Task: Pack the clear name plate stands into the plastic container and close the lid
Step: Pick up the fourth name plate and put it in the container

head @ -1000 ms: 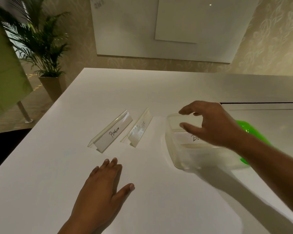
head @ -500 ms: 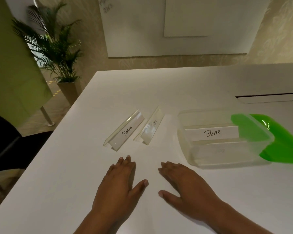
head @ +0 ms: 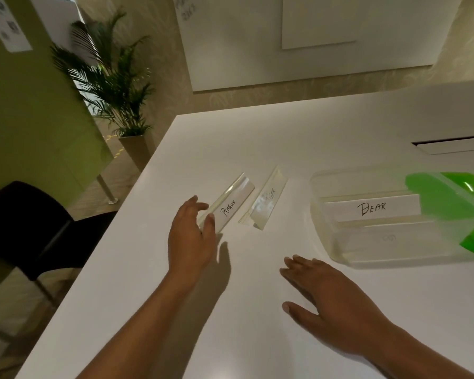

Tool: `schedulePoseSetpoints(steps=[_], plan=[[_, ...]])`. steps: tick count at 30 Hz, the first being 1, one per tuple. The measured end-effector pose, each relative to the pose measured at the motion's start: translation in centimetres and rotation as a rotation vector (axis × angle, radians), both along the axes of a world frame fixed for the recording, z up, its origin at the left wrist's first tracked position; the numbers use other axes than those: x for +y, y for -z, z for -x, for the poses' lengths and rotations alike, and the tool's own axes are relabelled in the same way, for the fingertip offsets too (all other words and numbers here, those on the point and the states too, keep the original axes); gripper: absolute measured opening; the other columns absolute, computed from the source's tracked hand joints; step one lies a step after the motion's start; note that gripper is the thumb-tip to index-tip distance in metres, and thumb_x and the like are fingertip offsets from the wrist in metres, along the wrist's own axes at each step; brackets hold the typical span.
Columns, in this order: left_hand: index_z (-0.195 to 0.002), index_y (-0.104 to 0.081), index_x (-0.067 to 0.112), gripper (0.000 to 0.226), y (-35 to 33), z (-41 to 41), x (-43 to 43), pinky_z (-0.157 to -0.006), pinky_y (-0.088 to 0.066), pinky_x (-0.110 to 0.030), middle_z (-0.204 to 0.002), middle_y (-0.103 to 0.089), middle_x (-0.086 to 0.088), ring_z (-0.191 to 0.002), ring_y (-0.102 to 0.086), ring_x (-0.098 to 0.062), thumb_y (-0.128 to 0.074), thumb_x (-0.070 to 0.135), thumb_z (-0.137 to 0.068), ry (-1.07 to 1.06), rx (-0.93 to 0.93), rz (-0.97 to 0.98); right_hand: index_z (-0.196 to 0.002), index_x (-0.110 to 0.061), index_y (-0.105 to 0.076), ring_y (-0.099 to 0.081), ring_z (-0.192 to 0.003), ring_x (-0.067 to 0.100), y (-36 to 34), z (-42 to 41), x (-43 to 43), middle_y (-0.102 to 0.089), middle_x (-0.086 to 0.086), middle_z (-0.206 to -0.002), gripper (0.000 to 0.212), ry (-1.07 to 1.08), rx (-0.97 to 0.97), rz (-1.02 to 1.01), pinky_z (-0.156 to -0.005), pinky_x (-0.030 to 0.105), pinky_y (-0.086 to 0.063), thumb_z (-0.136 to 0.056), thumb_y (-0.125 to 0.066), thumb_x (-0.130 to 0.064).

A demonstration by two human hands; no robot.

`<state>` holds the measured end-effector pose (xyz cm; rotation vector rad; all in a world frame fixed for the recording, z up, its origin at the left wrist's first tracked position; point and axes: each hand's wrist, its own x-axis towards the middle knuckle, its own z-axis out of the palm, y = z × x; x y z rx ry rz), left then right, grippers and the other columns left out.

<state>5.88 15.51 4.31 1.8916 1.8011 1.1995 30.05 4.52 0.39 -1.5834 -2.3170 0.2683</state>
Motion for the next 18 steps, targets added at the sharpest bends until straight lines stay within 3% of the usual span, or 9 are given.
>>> schedulePoseSetpoints(steps=[3,5,8,10,13,18], plan=[[-0.133,-0.051,0.012,0.052,-0.1,-0.2,2.1,-0.108,-0.043,-0.048,-0.14,-0.056,-0.011,-0.124,-0.056,-0.032,-0.065,0.039,-0.092,-0.069,0.015,0.15,-0.146,-0.04,-0.032,0.003,-0.135,-0.02,0.0,0.0,0.0,-0.018,-0.027,-0.154,0.065,0.004,-0.002,-0.003,-0.107,0.006,0.007,-0.087,-0.035,-0.068],[-0.137,-0.048,0.011,0.066,0.2,-0.3,3.2,-0.108,-0.04,-0.052,-0.136,-0.059,-0.012,-0.121,-0.058,-0.033,-0.068,0.049,-0.086,-0.084,0.042,0.229,-0.146,-0.04,-0.033,0.001,-0.137,-0.019,0.0,0.0,0.0,-0.02,-0.028,-0.154,0.065,0.007,-0.004,-0.006,-0.108,0.007,0.005,-0.087,-0.034,-0.069],[-0.136,-0.051,0.013,0.065,1.0,-0.3,4.0,-0.098,-0.049,-0.04,-0.128,-0.066,-0.009,-0.116,-0.061,-0.03,-0.07,0.047,-0.085,-0.077,0.022,0.282,-0.145,-0.042,-0.033,0.004,-0.135,-0.022,0.0,0.0,-0.1,-0.019,-0.03,-0.152,0.066,0.008,0.002,-0.007,-0.107,0.005,0.005,-0.086,-0.033,-0.07],[-0.125,-0.06,0.017,0.042,1.5,-0.1,4.1,-0.08,-0.054,-0.029,-0.122,-0.07,-0.006,-0.104,-0.068,-0.026,-0.069,0.035,-0.088,-0.073,0.006,0.266,-0.145,-0.042,-0.033,0.007,-0.133,-0.025,0.1,0.0,0.0,-0.018,-0.031,-0.151,0.067,0.006,0.004,-0.008,-0.105,0.003,0.007,-0.085,-0.033,-0.071],[-0.108,-0.069,0.02,0.019,2.0,0.3,4.5,-0.068,-0.05,-0.02,-0.114,-0.075,-0.005,-0.084,-0.066,-0.018,-0.066,0.024,-0.09,-0.071,-0.043,0.231,-0.145,-0.043,-0.032,0.01,-0.131,-0.026,0.1,0.0,0.0,-0.014,-0.033,-0.15,0.067,0.008,-0.004,-0.006,-0.104,0.002,0.01,-0.084,-0.032,-0.072],[-0.109,-0.073,0.018,0.021,2.0,1.5,4.2,-0.058,-0.044,-0.011,-0.111,-0.076,-0.006,-0.079,-0.063,-0.014,-0.068,0.023,-0.089,-0.108,-0.088,0.191,-0.145,-0.043,-0.034,0.004,-0.135,-0.023,0.1,0.0,0.1,-0.018,-0.032,-0.152,0.067,0.015,0.0,0.004,-0.107,0.006,0.005,-0.084,-0.033,-0.072]])
